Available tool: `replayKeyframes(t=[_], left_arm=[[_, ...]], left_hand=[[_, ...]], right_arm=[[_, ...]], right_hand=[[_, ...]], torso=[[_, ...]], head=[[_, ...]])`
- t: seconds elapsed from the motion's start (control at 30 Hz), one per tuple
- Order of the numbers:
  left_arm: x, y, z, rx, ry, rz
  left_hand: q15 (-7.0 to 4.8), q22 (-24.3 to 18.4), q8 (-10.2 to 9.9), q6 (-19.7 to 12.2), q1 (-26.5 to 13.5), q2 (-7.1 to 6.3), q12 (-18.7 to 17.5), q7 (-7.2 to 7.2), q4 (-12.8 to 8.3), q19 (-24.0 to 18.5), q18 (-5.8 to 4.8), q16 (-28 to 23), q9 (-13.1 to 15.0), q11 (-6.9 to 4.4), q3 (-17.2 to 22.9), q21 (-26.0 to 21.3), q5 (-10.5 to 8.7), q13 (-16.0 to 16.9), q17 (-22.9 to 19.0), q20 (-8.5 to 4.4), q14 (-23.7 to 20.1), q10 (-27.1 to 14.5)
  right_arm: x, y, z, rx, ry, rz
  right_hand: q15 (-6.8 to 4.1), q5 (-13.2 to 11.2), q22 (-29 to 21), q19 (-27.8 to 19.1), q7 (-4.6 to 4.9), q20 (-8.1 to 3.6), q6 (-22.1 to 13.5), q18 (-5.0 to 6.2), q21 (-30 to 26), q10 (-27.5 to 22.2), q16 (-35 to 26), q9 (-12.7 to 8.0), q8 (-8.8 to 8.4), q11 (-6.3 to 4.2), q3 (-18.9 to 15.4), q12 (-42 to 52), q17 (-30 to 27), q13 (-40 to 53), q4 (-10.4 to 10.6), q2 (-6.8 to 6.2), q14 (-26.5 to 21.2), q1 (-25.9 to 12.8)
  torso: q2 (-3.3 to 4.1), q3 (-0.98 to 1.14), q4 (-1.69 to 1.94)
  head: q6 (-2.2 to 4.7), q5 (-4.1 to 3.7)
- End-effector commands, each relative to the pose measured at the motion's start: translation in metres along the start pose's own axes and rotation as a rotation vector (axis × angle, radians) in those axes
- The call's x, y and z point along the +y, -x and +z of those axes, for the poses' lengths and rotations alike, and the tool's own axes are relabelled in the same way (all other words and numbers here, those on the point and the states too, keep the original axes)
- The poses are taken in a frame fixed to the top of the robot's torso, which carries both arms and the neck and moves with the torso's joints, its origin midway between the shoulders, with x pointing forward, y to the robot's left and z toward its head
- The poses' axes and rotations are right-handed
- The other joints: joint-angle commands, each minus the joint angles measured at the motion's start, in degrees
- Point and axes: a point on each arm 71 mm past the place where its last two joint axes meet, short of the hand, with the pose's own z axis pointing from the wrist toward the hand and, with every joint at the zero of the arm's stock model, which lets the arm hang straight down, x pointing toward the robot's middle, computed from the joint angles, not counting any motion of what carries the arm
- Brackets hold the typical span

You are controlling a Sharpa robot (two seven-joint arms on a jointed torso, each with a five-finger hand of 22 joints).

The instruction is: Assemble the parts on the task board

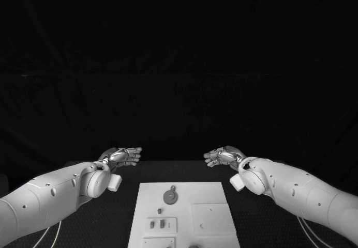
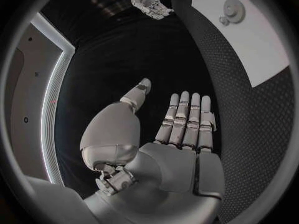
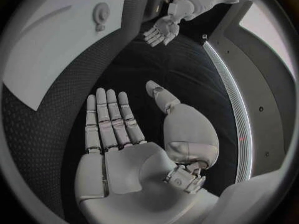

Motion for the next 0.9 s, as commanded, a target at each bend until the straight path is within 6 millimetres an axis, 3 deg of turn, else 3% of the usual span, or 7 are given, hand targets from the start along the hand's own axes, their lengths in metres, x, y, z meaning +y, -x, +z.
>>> replayKeyframes(t=[0.03,0.3,0.33,0.37,0.5,0.53,0.9], left_arm=[[-0.004,0.000,0.002,-0.011,-0.047,-0.032],[-0.002,-0.003,0.002,0.034,-0.053,-0.039],[0.000,0.000,0.002,-0.007,-0.022,-0.017],[0.000,0.000,0.002,-0.008,-0.022,-0.018],[0.004,-0.006,-0.001,-0.014,-0.030,-0.026],[0.005,-0.008,-0.003,-0.016,-0.034,-0.029],[0.026,-0.060,-0.040,-0.080,-0.104,-0.094]], left_hand=[[0.14,-0.14,-0.90,-2.25,-2.31,-1.54,-0.18,-1.09,1.29,-1.27,-0.42,-0.80,-0.35,-0.52,-0.85,-1.12,-0.14,-1.02,-0.30,0.52,-1.45,-2.39],[0.12,0.85,-0.12,-3.52,-3.73,-2.81,0.27,-1.47,5.37,-2.61,-0.42,-1.03,0.44,-1.48,0.79,-2.41,-0.19,-2.32,0.01,1.24,-3.02,-4.02],[-7.17,-20.55,-11.04,-42.01,-53.52,6.72,-3.81,-6.05,11.19,-26.98,-0.42,-17.91,-29.41,-5.54,-23.27,-23.39,-3.31,-6.67,-23.99,-3.93,-36.98,-51.63],[-7.17,-21.40,-11.04,-42.01,-53.52,6.72,-3.81,-6.05,11.19,-26.98,-0.42,-17.91,-29.41,-5.54,-23.27,-23.39,-3.31,-6.67,-23.99,-3.93,-36.98,-51.63],[-7.17,-29.05,-11.04,-42.01,-53.52,6.72,-3.81,-6.05,11.19,-26.98,-0.42,-17.91,-29.41,-5.54,-23.27,-23.39,-3.31,-6.67,-23.99,-3.93,-36.98,-51.63],[-7.17,-70.18,-11.04,-42.01,-53.52,6.72,-3.81,-6.05,11.19,-26.98,-0.42,-17.91,-29.41,-5.54,-23.27,-23.39,-3.31,-6.67,-23.99,-3.93,-36.98,-51.63],[-7.17,-70.18,-11.04,-42.01,-53.52,6.72,-3.81,-6.05,11.19,-26.98,-0.42,-17.91,-29.41,-5.54,-23.27,-23.39,-3.31,-6.67,-23.99,-3.93,-36.98,-51.63]], right_arm=[[-0.002,0.000,-0.001,-0.053,0.064,0.075],[-0.015,-0.001,-0.003,-0.072,0.048,0.099],[-0.011,-0.001,-0.002,-0.044,0.025,0.064],[-0.011,-0.001,-0.002,-0.045,0.026,0.065],[-0.010,-0.005,-0.005,-0.056,0.040,0.079],[-0.010,-0.007,-0.006,-0.061,0.045,0.085],[-0.003,-0.042,-0.037,-0.168,0.127,0.212]], right_hand=[[-0.03,-0.18,-0.97,-0.09,-0.15,0.30,-0.97,-0.31,-1.58,0.63,-1.44,-0.04,-0.01,-0.14,-1.12,-2.50,-1.81,-2.69,0.16,0.11,0.01,-0.70],[-0.03,0.01,-1.56,-0.33,-0.31,0.72,-2.06,-0.28,-3.75,2.43,-3.27,-0.24,0.41,-0.19,-2.93,-5.79,-4.56,-6.40,0.33,0.49,-0.29,-0.87],[-8.72,-13.53,-18.79,-29.84,-8.87,-10.33,-45.99,-7.91,-19.03,-49.54,-19.72,-28.70,-12.78,-9.01,-29.97,-14.76,-34.83,-17.36,15.06,5.12,-45.00,-48.29],[-8.72,-13.53,-59.05,-29.84,-8.87,-10.33,-45.99,-7.91,-19.03,-49.54,-19.72,-28.70,-12.78,-9.01,-29.97,-14.76,-34.83,-17.36,15.06,5.12,-45.00,-48.29],[-8.72,-13.53,-59.05,-29.84,-8.87,-10.33,-45.99,-7.91,-19.03,-49.54,-19.72,-28.70,-12.78,-9.01,-29.97,-14.76,-34.83,-17.36,15.06,5.12,-45.00,-48.29],[-8.72,-13.53,-59.05,-29.84,-8.87,-10.33,-45.99,-7.91,-19.03,-49.54,-19.72,-28.70,-12.78,-9.01,-29.97,-14.76,-34.83,-17.36,15.06,5.12,-45.00,-48.29],[-8.72,-13.53,-59.05,-29.84,-8.87,-10.33,-45.99,-7.91,-19.03,-49.54,-19.72,-28.70,-12.78,-9.01,-29.97,-14.76,-34.83,-17.36,15.06,5.12,-45.00,-48.29]], torso=[[-0.79,0.29,0.06],[-0.72,0.89,0.20],[-0.73,0.50,0.13],[-0.78,0.50,0.12],[-1.56,0.56,-0.04],[-1.87,0.58,-0.11],[-7.47,1.00,-1.29]], head=[[0.12,0.33],[0.58,0.97],[0.53,0.74],[0.48,0.74],[-0.47,0.88],[-0.85,0.93],[-7.61,1.87]])
